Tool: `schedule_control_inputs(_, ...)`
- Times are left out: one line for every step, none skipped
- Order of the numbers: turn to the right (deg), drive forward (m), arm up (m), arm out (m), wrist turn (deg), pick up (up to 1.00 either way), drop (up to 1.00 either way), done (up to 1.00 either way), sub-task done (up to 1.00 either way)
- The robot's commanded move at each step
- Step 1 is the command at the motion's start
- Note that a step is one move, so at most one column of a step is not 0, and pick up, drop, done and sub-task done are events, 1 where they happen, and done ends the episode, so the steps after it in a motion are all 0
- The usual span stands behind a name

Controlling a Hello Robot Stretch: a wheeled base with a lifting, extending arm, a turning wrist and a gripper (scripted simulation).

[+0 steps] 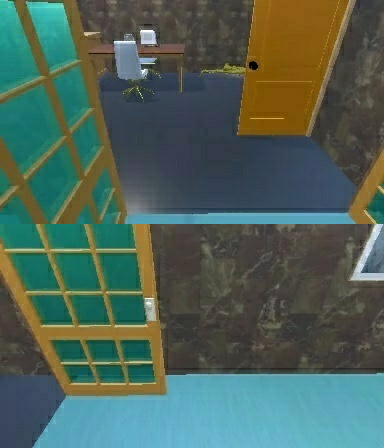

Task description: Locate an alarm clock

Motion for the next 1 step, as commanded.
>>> schedule_control_inputs(0.0,1.00,0.00,0.00,0.0,0.00,0.00,0.00,0.00)
